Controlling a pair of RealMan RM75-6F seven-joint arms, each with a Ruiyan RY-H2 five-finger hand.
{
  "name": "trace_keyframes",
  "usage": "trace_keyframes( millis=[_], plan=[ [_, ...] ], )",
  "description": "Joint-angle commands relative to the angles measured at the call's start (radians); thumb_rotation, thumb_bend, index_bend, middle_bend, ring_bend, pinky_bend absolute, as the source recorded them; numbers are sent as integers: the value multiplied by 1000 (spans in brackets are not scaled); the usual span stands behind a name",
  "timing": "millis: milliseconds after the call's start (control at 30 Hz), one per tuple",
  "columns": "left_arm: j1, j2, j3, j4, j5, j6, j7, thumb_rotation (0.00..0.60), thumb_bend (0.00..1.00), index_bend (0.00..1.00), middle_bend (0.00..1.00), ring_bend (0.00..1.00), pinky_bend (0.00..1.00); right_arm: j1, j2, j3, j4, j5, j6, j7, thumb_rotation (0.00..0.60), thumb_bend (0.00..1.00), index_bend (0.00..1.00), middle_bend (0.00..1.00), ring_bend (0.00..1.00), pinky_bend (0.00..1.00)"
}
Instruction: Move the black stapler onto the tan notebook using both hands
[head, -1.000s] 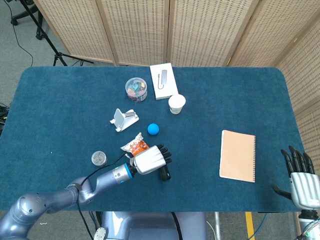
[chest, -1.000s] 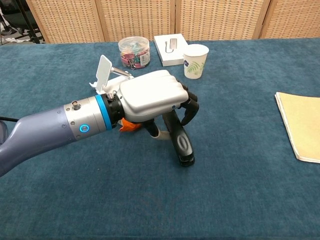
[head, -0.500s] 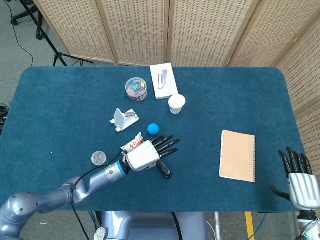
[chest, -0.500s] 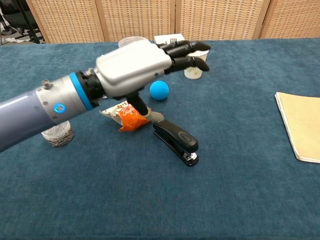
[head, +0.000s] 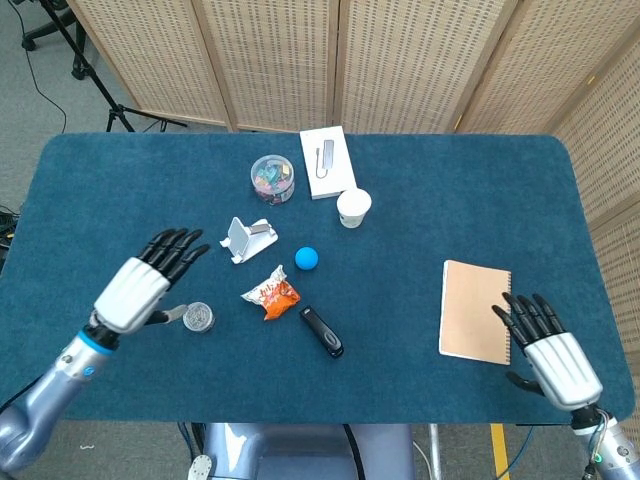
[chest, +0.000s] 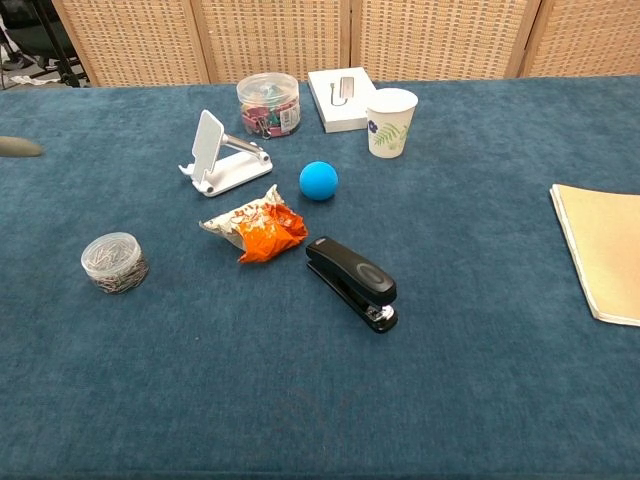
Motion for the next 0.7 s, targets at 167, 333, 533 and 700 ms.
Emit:
trace_keyframes(
  millis=[167,333,533,700],
  plan=[
    [176,92,78,-31,-59,108,-76,600,0,62,0,0,79,197,-10,-30,114,-280,-46,-49,600,86,43,0,0,0],
    [248,110,88,-24,-84,144,-155,600,0,59,0,0,79,315,-46,-21,124,-372,-98,-68,600,92,56,0,0,0],
    [283,116,75,-5,-79,158,-192,600,0,44,0,0,79,454,-104,-10,143,-465,-165,-96,600,105,56,0,0,0],
    [288,117,65,3,-67,136,-197,600,0,43,0,0,79,582,-183,-7,203,-552,-215,-117,600,104,56,0,0,0]
  ],
)
